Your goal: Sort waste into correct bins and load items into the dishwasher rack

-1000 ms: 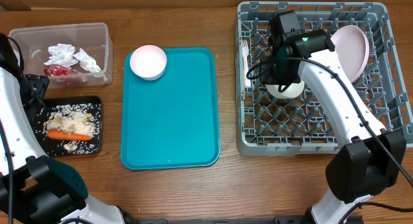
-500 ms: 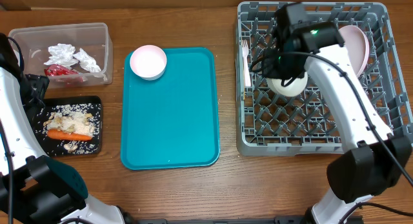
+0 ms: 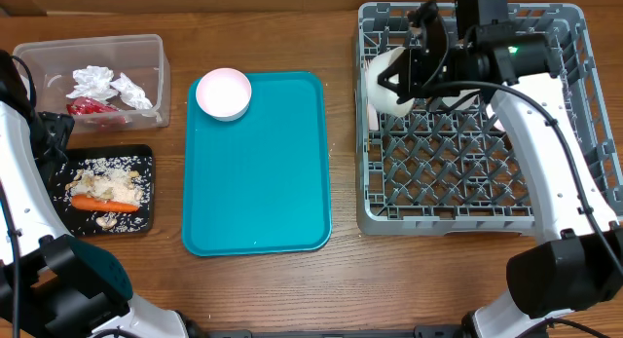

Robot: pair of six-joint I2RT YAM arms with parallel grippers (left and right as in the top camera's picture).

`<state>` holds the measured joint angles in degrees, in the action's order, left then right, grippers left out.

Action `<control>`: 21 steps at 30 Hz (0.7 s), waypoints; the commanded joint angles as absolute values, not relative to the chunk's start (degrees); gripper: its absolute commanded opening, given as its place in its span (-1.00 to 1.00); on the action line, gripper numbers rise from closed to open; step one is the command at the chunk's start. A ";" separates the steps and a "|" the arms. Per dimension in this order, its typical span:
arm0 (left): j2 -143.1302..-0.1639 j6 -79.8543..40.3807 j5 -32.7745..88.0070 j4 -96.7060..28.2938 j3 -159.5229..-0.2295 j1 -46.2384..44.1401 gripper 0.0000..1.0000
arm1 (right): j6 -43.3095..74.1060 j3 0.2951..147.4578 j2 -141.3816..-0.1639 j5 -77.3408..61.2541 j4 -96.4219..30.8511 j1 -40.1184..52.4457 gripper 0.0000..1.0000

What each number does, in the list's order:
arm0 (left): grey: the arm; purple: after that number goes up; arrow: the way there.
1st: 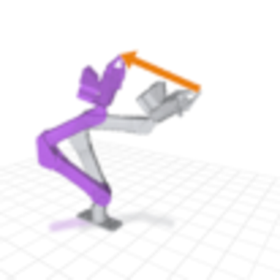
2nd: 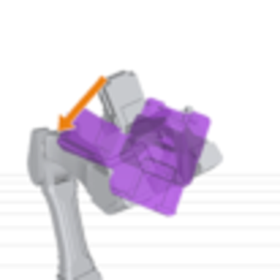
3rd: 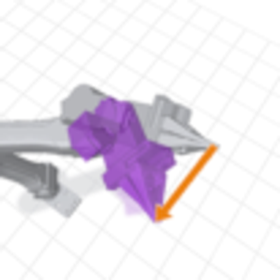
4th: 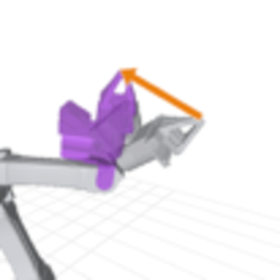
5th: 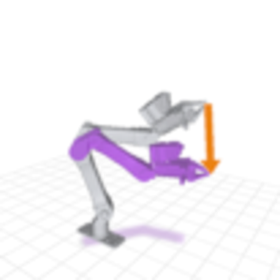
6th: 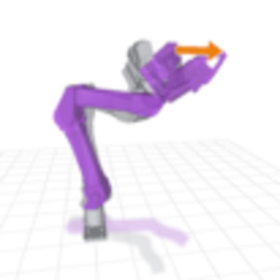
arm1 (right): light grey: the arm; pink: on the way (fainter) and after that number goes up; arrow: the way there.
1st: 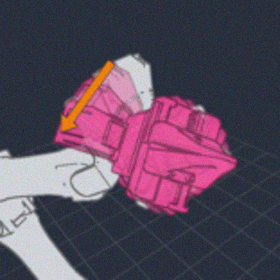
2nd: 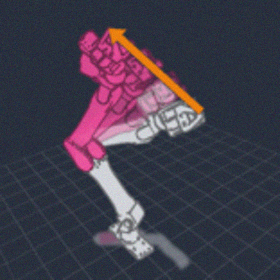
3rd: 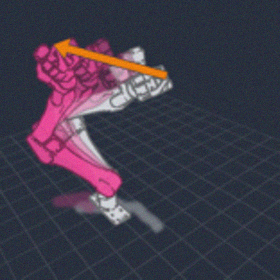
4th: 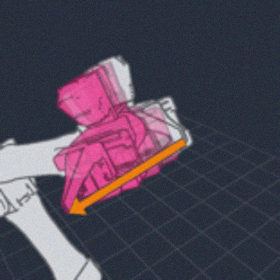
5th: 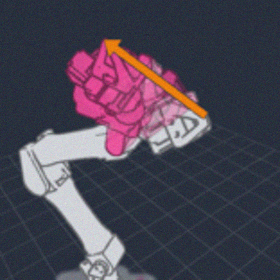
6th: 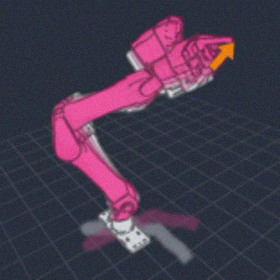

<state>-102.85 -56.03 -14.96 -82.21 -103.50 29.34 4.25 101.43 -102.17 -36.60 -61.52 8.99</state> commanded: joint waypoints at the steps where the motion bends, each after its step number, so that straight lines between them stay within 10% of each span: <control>1: -101.89 -57.23 -14.96 -82.19 -103.26 29.10 1.00 | 2.52 98.26 -101.89 -41.54 -59.64 8.60 -0.92; 21: -101.89 -57.23 -14.96 -82.19 -103.26 29.10 1.00 | 2.50 83.20 -102.15 -54.02 -45.65 -1.30 -0.92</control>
<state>-102.85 -56.03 -14.96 -82.21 -103.50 29.34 2.96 84.88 -102.17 -47.75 -47.16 -0.56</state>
